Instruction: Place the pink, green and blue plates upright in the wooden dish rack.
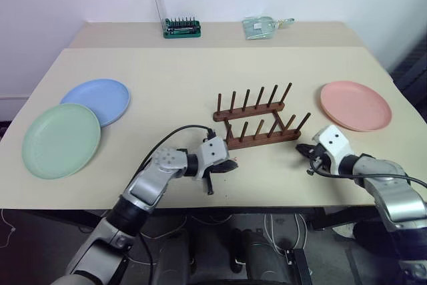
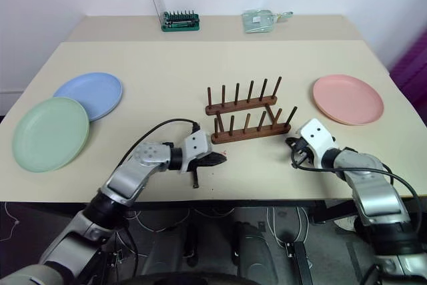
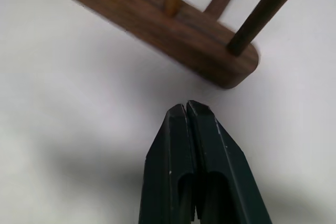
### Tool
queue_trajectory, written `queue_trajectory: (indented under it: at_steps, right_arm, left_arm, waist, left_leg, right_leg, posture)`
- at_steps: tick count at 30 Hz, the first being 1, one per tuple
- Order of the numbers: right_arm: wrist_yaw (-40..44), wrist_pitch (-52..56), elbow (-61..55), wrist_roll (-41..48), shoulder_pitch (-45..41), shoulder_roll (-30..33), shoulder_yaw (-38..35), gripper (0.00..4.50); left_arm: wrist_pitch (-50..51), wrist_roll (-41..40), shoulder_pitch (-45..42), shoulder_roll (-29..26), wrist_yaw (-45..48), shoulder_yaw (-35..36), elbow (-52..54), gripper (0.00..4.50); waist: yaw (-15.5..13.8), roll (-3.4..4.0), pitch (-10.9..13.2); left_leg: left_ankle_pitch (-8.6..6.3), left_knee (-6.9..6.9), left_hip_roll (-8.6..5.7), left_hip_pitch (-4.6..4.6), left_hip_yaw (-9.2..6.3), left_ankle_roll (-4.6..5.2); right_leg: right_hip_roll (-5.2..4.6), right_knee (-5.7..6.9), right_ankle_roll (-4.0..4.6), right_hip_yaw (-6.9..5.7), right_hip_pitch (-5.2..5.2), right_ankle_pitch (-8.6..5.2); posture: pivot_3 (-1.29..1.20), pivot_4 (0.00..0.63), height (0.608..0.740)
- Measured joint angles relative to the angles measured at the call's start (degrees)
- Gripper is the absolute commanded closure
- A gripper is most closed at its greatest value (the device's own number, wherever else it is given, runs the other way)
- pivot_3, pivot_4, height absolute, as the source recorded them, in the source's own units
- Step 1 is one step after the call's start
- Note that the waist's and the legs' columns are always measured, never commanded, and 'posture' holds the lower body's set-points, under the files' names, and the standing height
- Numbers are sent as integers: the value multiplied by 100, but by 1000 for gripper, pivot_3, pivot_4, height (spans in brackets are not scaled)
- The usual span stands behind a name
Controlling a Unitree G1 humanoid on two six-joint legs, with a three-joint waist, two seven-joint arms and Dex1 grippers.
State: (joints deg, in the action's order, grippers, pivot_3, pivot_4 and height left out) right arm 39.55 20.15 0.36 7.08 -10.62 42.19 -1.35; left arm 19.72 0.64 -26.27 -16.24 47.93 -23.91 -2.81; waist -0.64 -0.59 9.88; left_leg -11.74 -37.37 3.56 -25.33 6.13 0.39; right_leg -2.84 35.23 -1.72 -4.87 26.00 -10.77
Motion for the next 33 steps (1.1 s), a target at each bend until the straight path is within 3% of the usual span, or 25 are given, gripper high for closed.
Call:
queue_trajectory:
  at_steps: [7,15,22,32,33]
  right_arm:
    - [-339,-566,1128,-534,-914,-425,353,4500]
    - [-495,-1071,2264,-920,-1794,-857,608,4500]
    - [-520,-1442,2963,-1087,-2245,-1016,688,4500]
    - [-616,-1581,2988,-1120,-2199,-1040,642,4500]
    - [-601,-1550,2901,-1088,-2125,-999,600,4255]
  left_arm:
    - [-72,204,-219,361,-1000,59,-531,4435]
    - [-382,374,-978,575,-2066,374,-1867,4435]
    - [-774,438,-1339,624,-2336,519,-2617,4435]
    - [-917,471,-1279,648,-2331,558,-2602,4435]
    - [-922,495,-1233,638,-2318,557,-2531,4476]
  waist:
    - [20,-21,-17]
    - [87,-23,-20]
    - [133,-22,-20]
    - [130,-19,-22]
    - [128,-19,-22]
  left_leg:
    - [0,2,6,9,-6,0]
    - [1,3,6,17,-5,1]
    - [1,7,6,21,-2,1]
    - [1,11,9,21,0,1]
    - [1,13,9,21,0,1]
  right_leg:
    - [6,0,2,0,-12,0]
    - [10,6,3,0,-16,3]
    - [10,10,3,0,-17,3]
    - [7,10,3,1,-18,3]
    - [6,10,3,1,-17,3]
  posture:
    - [0,150,730]
    - [0,150,730]
    - [0,150,730]
    - [0,150,730]
    - [0,150,730]
